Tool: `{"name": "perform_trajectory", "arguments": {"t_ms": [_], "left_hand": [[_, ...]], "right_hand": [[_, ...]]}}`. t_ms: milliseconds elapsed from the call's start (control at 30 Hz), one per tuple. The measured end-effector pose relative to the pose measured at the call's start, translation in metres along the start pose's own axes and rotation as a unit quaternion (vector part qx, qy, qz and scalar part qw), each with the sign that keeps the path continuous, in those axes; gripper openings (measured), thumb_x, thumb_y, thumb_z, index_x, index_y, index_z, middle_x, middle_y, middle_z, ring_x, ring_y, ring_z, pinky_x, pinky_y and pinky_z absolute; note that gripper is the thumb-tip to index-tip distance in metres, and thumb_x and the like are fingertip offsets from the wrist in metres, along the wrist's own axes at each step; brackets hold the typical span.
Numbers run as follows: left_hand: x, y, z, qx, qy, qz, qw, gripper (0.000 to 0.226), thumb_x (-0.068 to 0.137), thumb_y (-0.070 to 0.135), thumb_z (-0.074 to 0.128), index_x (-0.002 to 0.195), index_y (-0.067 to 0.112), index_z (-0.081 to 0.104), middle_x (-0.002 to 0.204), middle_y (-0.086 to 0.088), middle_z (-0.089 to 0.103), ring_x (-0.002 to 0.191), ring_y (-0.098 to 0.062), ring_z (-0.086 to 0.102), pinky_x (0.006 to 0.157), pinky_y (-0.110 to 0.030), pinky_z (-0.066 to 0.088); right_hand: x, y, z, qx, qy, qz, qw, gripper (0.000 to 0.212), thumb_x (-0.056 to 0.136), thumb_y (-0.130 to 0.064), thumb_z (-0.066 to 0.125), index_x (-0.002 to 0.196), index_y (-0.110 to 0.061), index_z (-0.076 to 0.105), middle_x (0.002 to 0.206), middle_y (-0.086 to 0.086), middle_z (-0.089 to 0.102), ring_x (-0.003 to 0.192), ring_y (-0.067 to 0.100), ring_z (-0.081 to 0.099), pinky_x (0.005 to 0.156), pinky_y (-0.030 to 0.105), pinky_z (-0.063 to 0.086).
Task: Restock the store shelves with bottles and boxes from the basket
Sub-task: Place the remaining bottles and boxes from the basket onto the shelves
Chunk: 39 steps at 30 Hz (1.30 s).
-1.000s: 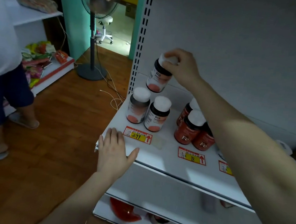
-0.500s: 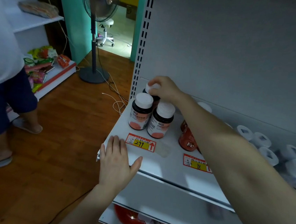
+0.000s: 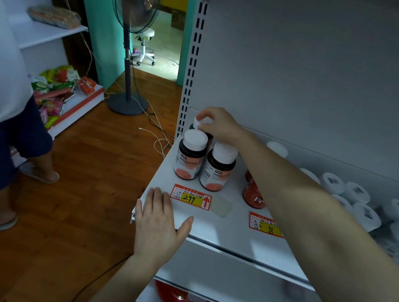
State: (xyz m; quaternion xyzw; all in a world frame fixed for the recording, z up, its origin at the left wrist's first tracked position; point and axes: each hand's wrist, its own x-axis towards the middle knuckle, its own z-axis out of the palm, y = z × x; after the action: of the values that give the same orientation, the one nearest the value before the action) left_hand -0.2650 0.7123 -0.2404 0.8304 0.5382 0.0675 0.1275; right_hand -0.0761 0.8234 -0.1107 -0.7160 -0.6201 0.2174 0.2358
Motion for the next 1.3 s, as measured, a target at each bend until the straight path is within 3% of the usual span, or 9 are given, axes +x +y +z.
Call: {"name": "perform_trajectory", "arguments": {"t_ms": [400, 533, 567, 667, 700, 867, 967, 1100, 1300], "left_hand": [[0.000, -0.003, 0.004, 0.009, 0.024, 0.012, 1.000, 0.092, 0.090, 0.064, 0.006, 0.111, -0.005, 0.062, 0.116, -0.025, 0.061, 0.114, -0.039, 0.056, 0.092, -0.057, 0.042], [-0.001, -0.008, 0.005, 0.026, 0.057, 0.042, 0.997, 0.087, 0.092, 0.061, 0.010, 0.109, -0.006, 0.063, 0.114, -0.026, 0.062, 0.111, -0.039, 0.058, 0.090, -0.057, 0.043], [-0.003, -0.010, 0.004, 0.038, 0.076, 0.058, 0.995, 0.080, 0.093, 0.058, 0.017, 0.107, -0.005, 0.064, 0.113, -0.025, 0.063, 0.110, -0.039, 0.058, 0.089, -0.056, 0.044], [-0.012, -0.010, -0.004, 0.053, 0.160, 0.138, 0.976, 0.042, 0.079, 0.036, 0.067, 0.094, -0.004, 0.067, 0.101, -0.025, 0.066, 0.097, -0.040, 0.063, 0.082, -0.052, 0.050], [-0.018, -0.007, -0.008, 0.043, 0.183, 0.161, 0.969, 0.034, 0.075, 0.028, 0.071, 0.089, -0.003, 0.068, 0.094, -0.023, 0.067, 0.089, -0.038, 0.065, 0.078, -0.050, 0.052], [-0.061, 0.031, -0.008, -0.022, 0.218, 0.276, 0.936, 0.029, 0.082, 0.026, 0.048, 0.071, 0.007, 0.068, 0.064, -0.008, 0.063, 0.058, -0.027, 0.059, 0.055, -0.034, 0.050], [-0.089, 0.067, 0.007, -0.033, 0.216, 0.322, 0.921, 0.028, 0.081, 0.026, 0.049, 0.068, 0.010, 0.067, 0.060, -0.006, 0.061, 0.056, -0.025, 0.058, 0.054, -0.031, 0.045], [-0.131, 0.125, 0.031, -0.071, 0.193, 0.372, 0.905, 0.029, 0.080, 0.027, 0.049, 0.066, 0.010, 0.067, 0.060, -0.006, 0.060, 0.054, -0.027, 0.057, 0.056, -0.034, 0.038], [-0.225, 0.222, 0.065, -0.125, 0.109, 0.446, 0.880, 0.032, 0.081, 0.028, 0.046, 0.064, 0.009, 0.066, 0.059, -0.007, 0.060, 0.053, -0.028, 0.059, 0.049, -0.030, 0.045]], "right_hand": [[-0.004, -0.007, -0.004, -0.035, -0.012, 0.007, 0.999, 0.030, 0.097, -0.021, 0.040, 0.122, -0.010, 0.055, 0.132, 0.008, 0.051, 0.120, 0.022, 0.047, 0.097, 0.033, 0.037], [-0.019, -0.015, -0.013, -0.064, 0.081, -0.033, 0.994, 0.031, 0.098, -0.016, 0.037, 0.114, -0.001, 0.059, 0.120, 0.012, 0.060, 0.109, 0.025, 0.054, 0.093, 0.034, 0.041], [-0.027, -0.017, -0.016, -0.059, 0.111, -0.048, 0.991, 0.030, 0.097, -0.014, 0.038, 0.111, 0.000, 0.060, 0.117, 0.012, 0.062, 0.107, 0.025, 0.055, 0.092, 0.033, 0.042], [-0.060, -0.019, -0.026, -0.049, 0.166, -0.087, 0.981, 0.025, 0.095, -0.014, 0.042, 0.105, -0.004, 0.062, 0.110, 0.008, 0.065, 0.102, 0.020, 0.057, 0.087, 0.027, 0.042], [-0.073, -0.018, -0.028, -0.053, 0.175, -0.096, 0.978, 0.024, 0.095, -0.014, 0.043, 0.103, -0.004, 0.063, 0.108, 0.007, 0.066, 0.101, 0.019, 0.058, 0.086, 0.027, 0.042], [-0.145, 0.005, -0.035, -0.074, 0.205, -0.090, 0.972, 0.023, 0.094, -0.015, 0.045, 0.100, -0.002, 0.064, 0.102, 0.010, 0.067, 0.096, 0.024, 0.059, 0.084, 0.034, 0.044], [-0.201, 0.032, -0.039, -0.105, 0.249, -0.072, 0.960, 0.023, 0.092, -0.015, 0.049, 0.095, 0.001, 0.065, 0.095, 0.017, 0.068, 0.090, 0.031, 0.061, 0.077, 0.038, 0.044], [-0.305, 0.079, -0.042, -0.140, 0.253, -0.034, 0.957, 0.023, 0.087, -0.017, 0.050, 0.088, -0.002, 0.067, 0.083, 0.015, 0.069, 0.079, 0.030, 0.064, 0.066, 0.028, 0.037], [-0.481, 0.163, -0.048, -0.145, 0.257, 0.101, 0.950, 0.020, 0.090, -0.014, 0.053, 0.093, -0.001, 0.068, 0.090, 0.014, 0.070, 0.088, 0.031, 0.063, 0.075, 0.035, 0.047]]}}
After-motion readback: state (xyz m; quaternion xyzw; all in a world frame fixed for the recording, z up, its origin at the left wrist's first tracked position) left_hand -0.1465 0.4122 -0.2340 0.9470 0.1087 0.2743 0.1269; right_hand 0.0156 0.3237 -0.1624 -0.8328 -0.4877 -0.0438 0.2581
